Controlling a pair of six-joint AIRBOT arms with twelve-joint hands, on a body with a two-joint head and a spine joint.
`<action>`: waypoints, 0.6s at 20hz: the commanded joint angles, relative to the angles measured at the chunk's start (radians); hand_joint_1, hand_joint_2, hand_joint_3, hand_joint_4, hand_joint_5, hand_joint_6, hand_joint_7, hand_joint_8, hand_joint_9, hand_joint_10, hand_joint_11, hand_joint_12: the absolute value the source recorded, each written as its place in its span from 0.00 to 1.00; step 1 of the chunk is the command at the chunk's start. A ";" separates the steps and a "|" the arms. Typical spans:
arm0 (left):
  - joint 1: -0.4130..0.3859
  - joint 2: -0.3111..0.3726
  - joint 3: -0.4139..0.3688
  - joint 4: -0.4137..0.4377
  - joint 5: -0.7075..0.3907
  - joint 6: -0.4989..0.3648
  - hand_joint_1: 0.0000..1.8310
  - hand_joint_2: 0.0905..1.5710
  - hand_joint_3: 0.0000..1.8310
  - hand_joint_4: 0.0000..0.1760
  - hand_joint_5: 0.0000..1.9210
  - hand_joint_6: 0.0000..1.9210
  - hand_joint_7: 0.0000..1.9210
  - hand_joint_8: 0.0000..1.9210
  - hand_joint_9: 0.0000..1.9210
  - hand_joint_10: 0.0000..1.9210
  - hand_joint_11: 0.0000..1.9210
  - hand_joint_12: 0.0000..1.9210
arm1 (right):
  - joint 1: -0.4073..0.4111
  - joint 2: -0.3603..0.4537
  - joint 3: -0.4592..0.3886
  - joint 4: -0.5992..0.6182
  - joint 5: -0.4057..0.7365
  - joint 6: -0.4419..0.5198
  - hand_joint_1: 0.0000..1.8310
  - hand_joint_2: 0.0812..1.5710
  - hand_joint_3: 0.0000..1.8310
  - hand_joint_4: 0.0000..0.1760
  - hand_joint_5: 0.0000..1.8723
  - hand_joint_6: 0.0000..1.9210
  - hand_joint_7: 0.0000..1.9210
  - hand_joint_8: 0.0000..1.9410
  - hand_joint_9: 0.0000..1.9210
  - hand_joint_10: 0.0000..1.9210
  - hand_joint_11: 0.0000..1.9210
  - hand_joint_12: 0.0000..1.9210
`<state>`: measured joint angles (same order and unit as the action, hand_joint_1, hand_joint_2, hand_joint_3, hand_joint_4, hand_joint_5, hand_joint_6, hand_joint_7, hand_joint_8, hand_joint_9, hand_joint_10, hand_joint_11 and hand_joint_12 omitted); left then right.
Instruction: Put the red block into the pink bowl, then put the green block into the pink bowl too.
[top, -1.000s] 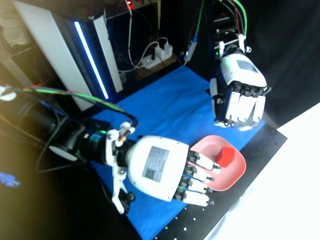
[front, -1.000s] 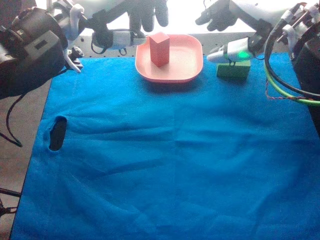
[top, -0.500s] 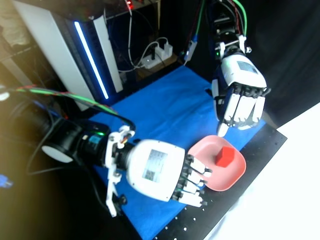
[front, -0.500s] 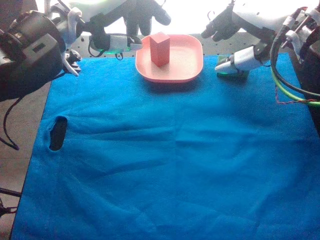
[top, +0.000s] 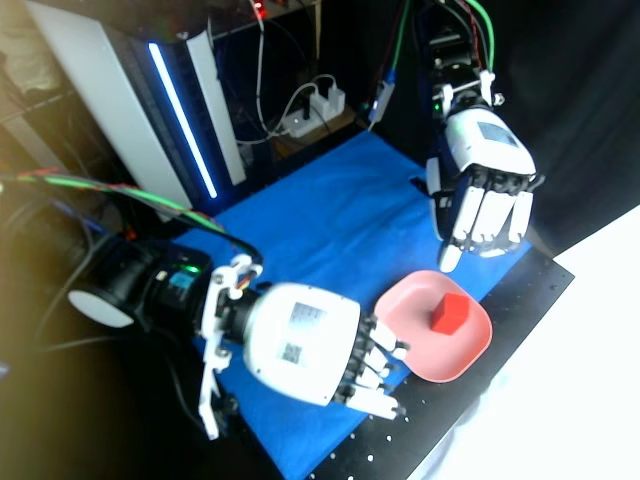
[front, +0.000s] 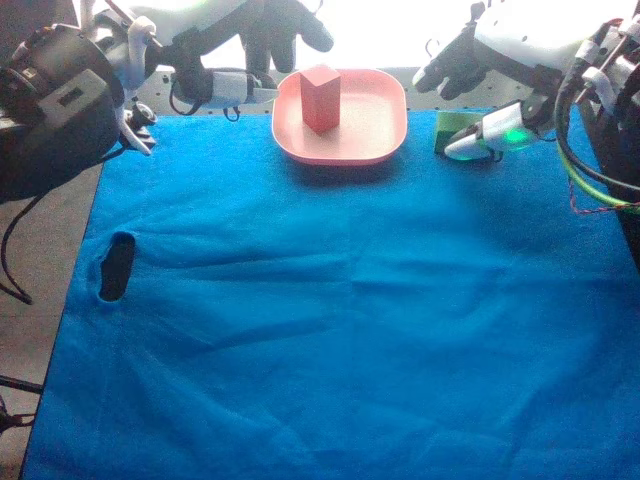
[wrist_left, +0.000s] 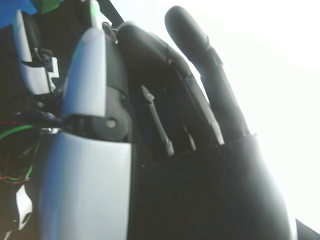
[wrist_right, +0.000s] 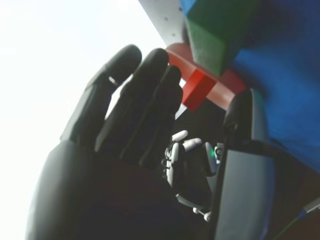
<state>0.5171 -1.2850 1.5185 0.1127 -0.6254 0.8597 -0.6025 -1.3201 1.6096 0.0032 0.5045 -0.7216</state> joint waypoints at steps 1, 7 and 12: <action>-0.006 0.008 -0.004 -0.014 -0.116 -0.004 0.81 0.66 0.00 0.00 0.48 0.00 0.47 0.50 0.55 0.54 0.37 0.56 | 0.012 0.008 0.000 0.008 0.106 0.001 0.64 0.52 0.00 0.00 0.48 0.00 0.56 0.00 0.53 0.00 0.05 0.76; 0.000 0.010 -0.007 -0.019 -0.122 -0.004 0.81 0.66 0.00 0.00 0.48 0.00 0.47 0.51 0.54 0.55 0.39 0.53 | 0.005 0.018 -0.001 0.008 0.086 -0.011 0.69 0.55 0.00 0.00 0.49 0.00 0.56 0.00 0.57 0.01 0.31 0.60; 0.001 0.012 -0.011 -0.021 -0.130 -0.004 0.81 0.66 0.00 0.00 0.48 0.00 0.46 0.51 0.55 0.55 0.37 0.55 | -0.001 0.019 0.001 0.010 0.079 -0.017 0.68 0.58 0.00 0.00 0.47 0.00 0.54 0.00 0.55 0.00 0.26 0.63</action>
<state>0.5266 -1.2789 1.5085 0.1062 -0.6323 0.8597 -0.6094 -1.3045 1.6085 0.0036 0.4797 -0.7353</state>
